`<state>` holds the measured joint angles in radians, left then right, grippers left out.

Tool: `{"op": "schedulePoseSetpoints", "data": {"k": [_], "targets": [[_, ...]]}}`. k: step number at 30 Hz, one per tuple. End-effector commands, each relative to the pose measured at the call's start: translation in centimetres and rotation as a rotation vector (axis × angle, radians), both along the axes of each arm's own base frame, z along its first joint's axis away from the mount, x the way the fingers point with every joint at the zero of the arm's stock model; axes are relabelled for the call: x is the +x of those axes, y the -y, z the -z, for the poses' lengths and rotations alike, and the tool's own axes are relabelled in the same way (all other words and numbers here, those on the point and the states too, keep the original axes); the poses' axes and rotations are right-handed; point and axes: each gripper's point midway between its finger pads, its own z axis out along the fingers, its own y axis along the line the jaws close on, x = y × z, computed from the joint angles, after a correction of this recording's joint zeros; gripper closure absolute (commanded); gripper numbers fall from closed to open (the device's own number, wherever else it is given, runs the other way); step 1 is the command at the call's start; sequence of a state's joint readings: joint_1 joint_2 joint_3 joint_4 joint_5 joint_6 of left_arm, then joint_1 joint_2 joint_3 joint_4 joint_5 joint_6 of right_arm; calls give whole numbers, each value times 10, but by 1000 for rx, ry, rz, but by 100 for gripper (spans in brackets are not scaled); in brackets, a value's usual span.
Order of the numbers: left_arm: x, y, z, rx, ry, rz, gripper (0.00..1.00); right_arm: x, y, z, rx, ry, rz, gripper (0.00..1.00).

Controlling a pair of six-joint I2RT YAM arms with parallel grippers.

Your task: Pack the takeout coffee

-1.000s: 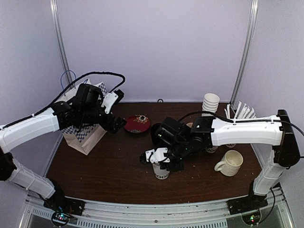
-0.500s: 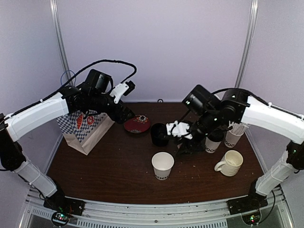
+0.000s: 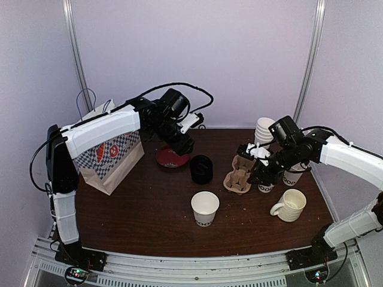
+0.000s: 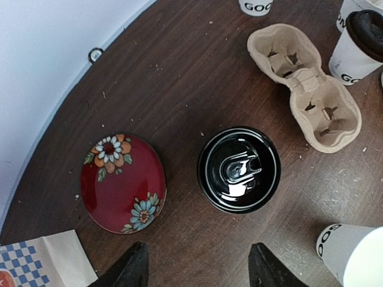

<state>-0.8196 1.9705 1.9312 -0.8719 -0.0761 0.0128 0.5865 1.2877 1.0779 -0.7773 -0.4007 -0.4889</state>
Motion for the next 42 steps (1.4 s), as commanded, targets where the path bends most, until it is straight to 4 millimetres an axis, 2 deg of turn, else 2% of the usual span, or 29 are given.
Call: {"op": "schedulePoseSetpoints", "data": {"k": [1, 5, 15, 28, 34, 42], "targets": [[11, 6, 18, -28, -86, -130, 41, 14, -10, -13, 75, 64, 9, 55], [22, 14, 41, -21, -120, -180, 41, 13, -11, -8, 71, 52, -2, 55], [36, 17, 77, 52, -142, -221, 52, 13, -10, 0, 55, 50, -12, 56], [42, 22, 96, 50, -176, -231, 64, 12, -11, 8, 47, 28, -19, 56], [43, 22, 99, 51, -181, -233, 77, 12, -11, 10, 42, 27, -19, 56], [42, 23, 99, 48, -186, -226, 88, 12, -11, 12, 38, 26, -18, 56]]}}
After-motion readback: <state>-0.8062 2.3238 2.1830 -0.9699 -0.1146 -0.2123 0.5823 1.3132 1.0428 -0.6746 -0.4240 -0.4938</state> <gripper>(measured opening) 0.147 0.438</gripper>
